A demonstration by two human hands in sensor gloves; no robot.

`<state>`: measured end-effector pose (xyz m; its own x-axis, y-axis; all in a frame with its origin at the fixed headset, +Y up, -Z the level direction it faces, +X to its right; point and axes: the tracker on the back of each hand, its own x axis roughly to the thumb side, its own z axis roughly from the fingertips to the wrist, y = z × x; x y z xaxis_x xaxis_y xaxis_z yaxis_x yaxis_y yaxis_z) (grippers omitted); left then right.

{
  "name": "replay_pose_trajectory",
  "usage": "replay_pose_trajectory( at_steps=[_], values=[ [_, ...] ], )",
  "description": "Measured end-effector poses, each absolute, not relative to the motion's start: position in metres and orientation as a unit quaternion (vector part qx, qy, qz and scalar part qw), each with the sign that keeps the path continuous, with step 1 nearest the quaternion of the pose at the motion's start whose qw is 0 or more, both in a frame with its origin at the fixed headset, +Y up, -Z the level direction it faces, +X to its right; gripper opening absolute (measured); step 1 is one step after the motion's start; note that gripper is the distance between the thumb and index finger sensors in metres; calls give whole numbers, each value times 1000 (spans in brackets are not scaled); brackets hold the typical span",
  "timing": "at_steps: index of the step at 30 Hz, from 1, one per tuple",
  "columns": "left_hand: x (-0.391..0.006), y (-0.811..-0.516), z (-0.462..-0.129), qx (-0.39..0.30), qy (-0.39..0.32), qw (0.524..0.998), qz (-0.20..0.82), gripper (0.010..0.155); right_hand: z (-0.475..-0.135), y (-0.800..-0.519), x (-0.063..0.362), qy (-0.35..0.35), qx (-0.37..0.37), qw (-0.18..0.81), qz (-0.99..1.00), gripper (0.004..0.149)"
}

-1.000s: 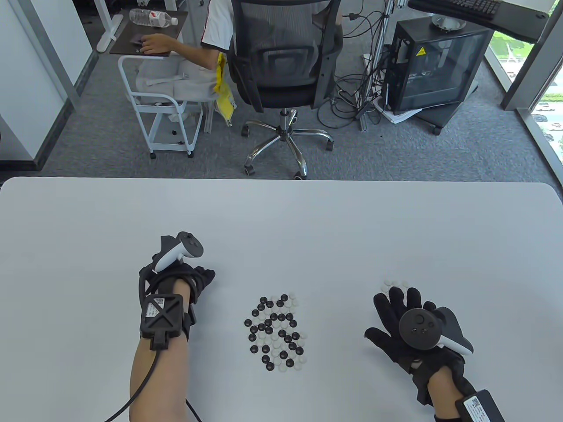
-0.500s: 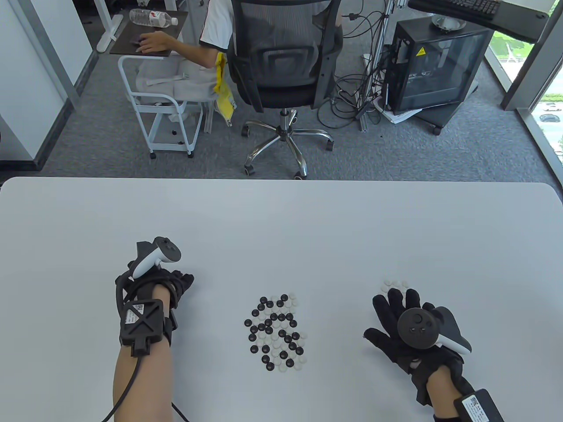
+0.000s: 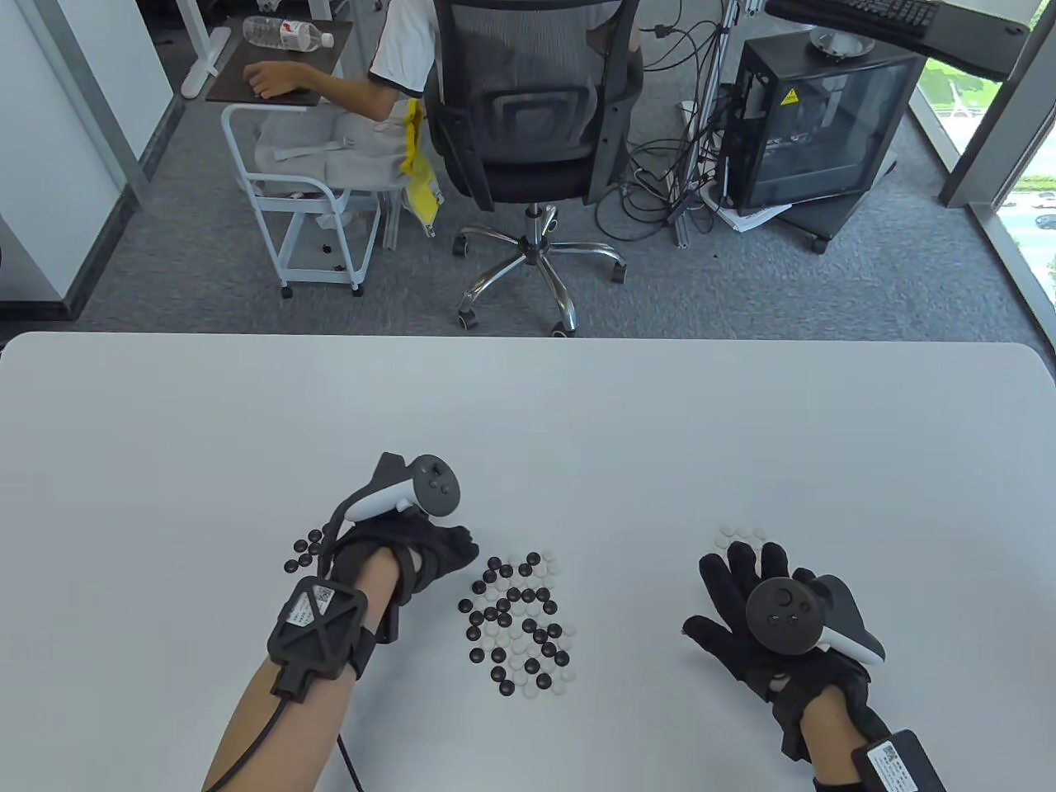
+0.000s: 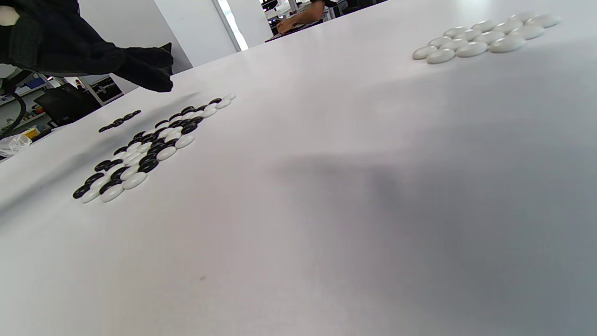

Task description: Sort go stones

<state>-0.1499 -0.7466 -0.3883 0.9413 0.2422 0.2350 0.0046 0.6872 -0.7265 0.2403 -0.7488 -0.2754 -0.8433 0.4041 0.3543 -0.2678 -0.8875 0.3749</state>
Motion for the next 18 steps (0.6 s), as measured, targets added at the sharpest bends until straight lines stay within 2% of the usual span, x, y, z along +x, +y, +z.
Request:
replay_pose_trajectory(
  at_steps=[4, 9, 13, 18],
  values=[
    [-128, -761, -385, -395, -186, 899, 29, 69, -275, -749, 240, 156, 217, 178, 947, 86],
    [-128, -774, -391, -410, -172, 895, 35, 68, -275, -748, 241, 157, 218, 178, 947, 86],
    [-150, -769, -404, -396, -109, 912, 25, 69, -275, -748, 242, 155, 218, 178, 947, 86],
    [-209, -766, -420, -401, 3, 915, 54, 69, -275, -748, 242, 155, 218, 180, 947, 86]
  ],
)
